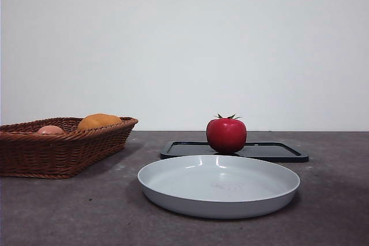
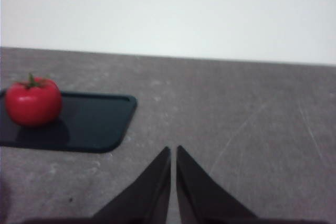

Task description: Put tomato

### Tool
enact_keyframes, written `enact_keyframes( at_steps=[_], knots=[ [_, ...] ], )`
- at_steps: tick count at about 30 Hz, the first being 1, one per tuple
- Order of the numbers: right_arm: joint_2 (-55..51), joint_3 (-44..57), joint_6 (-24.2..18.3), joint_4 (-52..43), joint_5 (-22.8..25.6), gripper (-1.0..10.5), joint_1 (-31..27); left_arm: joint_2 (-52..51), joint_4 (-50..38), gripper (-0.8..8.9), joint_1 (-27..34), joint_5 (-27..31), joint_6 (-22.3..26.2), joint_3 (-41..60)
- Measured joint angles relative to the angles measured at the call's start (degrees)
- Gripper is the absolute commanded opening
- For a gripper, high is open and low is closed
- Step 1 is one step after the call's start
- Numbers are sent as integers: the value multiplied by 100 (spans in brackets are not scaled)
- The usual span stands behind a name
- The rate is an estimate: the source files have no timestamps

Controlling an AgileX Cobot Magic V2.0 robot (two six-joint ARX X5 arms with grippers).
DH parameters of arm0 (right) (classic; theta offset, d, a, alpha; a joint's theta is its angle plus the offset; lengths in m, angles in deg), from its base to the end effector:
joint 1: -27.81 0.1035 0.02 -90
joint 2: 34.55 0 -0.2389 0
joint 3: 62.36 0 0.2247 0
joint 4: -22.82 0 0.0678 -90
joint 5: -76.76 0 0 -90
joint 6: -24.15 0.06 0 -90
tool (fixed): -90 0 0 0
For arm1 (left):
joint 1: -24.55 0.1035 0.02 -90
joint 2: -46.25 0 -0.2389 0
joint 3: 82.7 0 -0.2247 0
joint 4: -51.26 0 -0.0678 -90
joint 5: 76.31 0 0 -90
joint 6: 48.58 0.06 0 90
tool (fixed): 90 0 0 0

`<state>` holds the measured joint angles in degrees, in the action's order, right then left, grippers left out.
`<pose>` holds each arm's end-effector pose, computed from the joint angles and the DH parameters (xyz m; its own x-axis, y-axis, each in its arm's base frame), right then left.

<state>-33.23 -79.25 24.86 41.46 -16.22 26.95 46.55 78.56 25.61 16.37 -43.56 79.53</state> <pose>0.1252 0.0012 0.1625 0.9979 0.0370 -0.0535 -0.0363 0.9992 0.0152 0.1212 0.0050 0.1504 0.9832 0.0650 -0.1705 -0.0494 0.9943 0.0942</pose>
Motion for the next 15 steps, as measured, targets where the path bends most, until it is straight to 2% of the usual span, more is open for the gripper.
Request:
enact_keyframes(
  at_steps=[15],
  knots=[
    [-96,48,127,667,151,9,0,0,0,8,0,0,0,0]
  ],
)
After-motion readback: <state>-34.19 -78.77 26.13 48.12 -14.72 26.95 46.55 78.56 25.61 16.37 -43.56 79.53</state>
